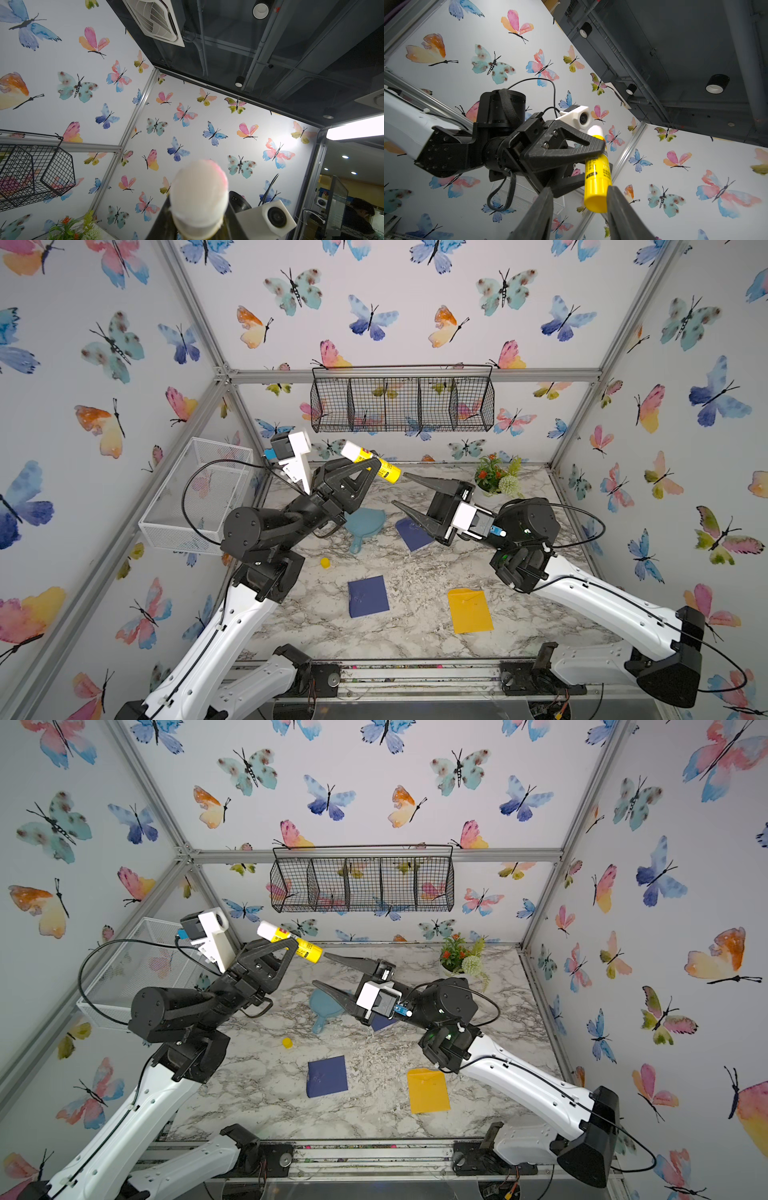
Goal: Seal the envelope with a glue stick
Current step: Unscrew the glue stick.
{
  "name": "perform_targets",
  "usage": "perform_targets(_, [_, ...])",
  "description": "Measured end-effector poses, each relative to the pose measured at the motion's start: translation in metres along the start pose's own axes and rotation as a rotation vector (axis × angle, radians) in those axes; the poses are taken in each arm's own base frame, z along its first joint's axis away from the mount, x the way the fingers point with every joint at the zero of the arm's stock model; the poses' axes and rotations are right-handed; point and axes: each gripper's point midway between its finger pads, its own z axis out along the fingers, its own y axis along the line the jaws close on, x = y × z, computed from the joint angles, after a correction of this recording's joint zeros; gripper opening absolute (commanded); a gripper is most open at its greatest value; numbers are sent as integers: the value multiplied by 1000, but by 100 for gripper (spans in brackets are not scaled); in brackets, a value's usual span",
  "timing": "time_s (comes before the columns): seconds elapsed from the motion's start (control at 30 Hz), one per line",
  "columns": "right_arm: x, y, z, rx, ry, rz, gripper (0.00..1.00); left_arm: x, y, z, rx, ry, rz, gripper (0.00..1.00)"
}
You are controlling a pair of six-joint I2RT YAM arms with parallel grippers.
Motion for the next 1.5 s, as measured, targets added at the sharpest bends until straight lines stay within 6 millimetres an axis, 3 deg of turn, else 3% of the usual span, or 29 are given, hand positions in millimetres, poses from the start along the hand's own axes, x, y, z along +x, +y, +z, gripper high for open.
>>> perform_targets(0.2, [9, -8, 12, 26, 20, -14, 47, -1, -3, 1, 10, 7, 2, 0])
perform_targets(0.43, [26, -6, 17, 28, 59, -9, 38, -1, -5, 1, 15, 11, 2, 0])
perform_targets(0.7, [24, -7, 17, 31, 55, -11, 40, -1, -4, 1, 15, 11, 2, 0])
perform_targets(0.97, [15, -11, 16, 45, 26, -16, 36, 0, -3, 1, 5, 19, -1, 0])
perform_targets(1.17, [11, -12, 15, 48, 15, -5, 28, 0, -3, 1, 3, 18, 1, 0])
perform_targets(1.23, [11, -12, 15, 48, 13, -1, 22, 0, -3, 1, 3, 17, 2, 0])
perform_targets(1.5, [9, -10, 13, 43, -4, 112, 16, 1, -10, 1, 35, 29, 51, 0])
